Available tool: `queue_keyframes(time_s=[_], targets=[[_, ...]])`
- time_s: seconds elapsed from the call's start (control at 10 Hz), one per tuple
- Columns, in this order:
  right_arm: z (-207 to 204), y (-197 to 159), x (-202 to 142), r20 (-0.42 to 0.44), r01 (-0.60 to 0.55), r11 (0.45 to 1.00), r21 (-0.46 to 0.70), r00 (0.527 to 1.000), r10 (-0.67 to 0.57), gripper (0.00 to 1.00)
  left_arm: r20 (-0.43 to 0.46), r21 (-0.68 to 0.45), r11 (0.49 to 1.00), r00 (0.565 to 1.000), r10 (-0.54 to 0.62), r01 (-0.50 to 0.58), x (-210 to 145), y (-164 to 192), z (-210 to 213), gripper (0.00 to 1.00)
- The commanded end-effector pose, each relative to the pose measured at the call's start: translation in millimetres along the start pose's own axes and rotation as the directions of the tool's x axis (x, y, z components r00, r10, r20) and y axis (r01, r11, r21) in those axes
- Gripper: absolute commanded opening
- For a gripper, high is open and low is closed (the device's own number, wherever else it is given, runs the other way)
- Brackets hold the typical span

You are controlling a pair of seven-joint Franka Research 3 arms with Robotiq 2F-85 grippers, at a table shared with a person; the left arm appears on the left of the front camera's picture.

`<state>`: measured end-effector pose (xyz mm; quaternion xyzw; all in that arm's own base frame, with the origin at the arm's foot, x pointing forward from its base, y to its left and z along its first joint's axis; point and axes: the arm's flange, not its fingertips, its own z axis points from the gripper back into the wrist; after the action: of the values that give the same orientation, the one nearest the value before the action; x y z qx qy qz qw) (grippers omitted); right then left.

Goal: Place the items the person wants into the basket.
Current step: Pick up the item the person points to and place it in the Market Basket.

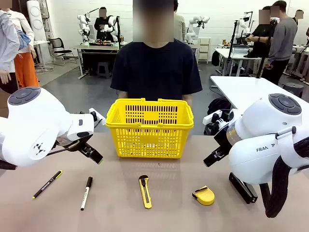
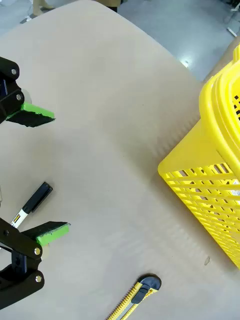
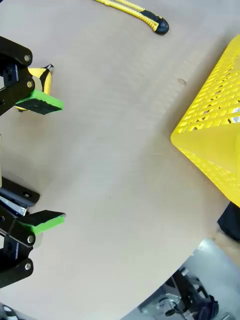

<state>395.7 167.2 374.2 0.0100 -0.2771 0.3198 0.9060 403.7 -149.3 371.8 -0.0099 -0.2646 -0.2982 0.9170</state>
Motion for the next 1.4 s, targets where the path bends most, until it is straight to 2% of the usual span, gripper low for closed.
queue_keyframes(time_s=[0.0,1.3], targets=[[0.0,0.0,0.0,0.000,0.000,1.000,0.000,1.000,0.000,1.00,0.000,0.000,1.000,1.000,0.000,0.000,0.0,-0.1,0.0,1.00],[0.0,0.0,0.0,0.000,0.000,1.000,0.000,1.000,0.000,1.00,0.000,0.000,1.000,1.000,0.000,0.000,0.0,-0.1,0.0,1.00]])
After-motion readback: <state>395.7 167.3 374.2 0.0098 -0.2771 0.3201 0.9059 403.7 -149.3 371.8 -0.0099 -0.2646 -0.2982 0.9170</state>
